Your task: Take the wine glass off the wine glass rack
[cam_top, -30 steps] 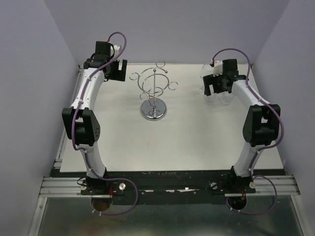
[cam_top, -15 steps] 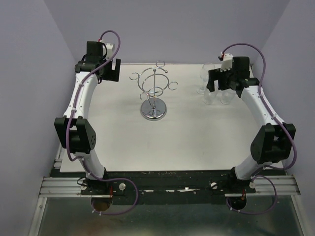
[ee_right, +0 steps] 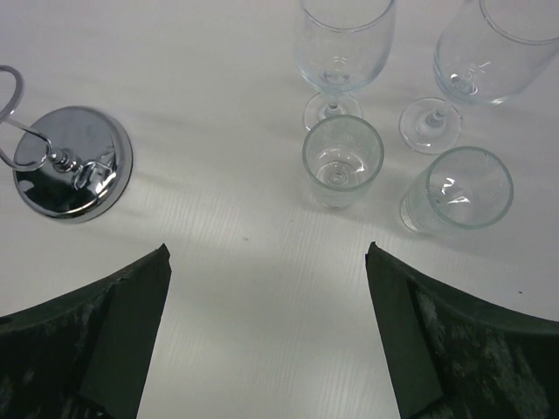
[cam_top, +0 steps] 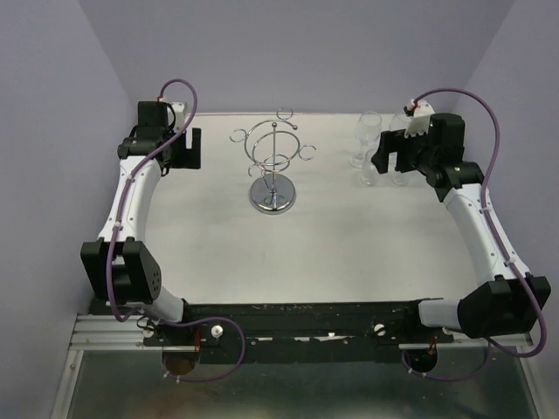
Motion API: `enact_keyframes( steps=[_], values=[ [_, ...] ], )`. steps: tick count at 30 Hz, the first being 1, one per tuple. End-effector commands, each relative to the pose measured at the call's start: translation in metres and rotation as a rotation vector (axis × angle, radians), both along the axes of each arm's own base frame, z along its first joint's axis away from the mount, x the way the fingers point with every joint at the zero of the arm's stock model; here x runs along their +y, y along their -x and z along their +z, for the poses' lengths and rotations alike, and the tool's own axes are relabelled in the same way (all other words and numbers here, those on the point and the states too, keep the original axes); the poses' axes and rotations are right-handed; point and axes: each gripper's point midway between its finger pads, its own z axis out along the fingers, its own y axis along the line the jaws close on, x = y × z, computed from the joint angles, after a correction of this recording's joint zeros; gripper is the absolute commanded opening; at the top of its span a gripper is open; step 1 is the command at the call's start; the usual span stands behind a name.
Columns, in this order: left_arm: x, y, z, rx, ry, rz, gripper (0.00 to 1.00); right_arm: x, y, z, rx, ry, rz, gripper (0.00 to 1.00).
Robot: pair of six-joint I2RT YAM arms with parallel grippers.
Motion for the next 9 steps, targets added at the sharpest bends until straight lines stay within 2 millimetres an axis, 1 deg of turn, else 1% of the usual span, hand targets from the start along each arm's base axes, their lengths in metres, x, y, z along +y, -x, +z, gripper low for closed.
enact_keyframes(
  steps=[1, 3, 4, 9],
  values=[
    [-0.015, 0.025, 0.024, -0.099, 0.09, 0.004, 0.99, 0.004, 0.023, 0.025, -0.014, -0.01, 0.024, 1.0],
    [-0.014, 0.039, 0.018, -0.105, 0.098, 0.025, 0.99, 0.004, 0.028, 0.024, 0.01, -0.01, 0.02, 1.0],
    [-0.012, 0.046, 0.013, -0.099, 0.105, 0.039, 0.99, 0.004, 0.031, 0.027, 0.009, -0.012, 0.02, 1.0],
    [0.0, 0.075, 0.002, -0.122, 0.13, 0.107, 0.99, 0.006, 0.041, 0.037, -0.025, -0.031, 0.031, 1.0]
  ],
)
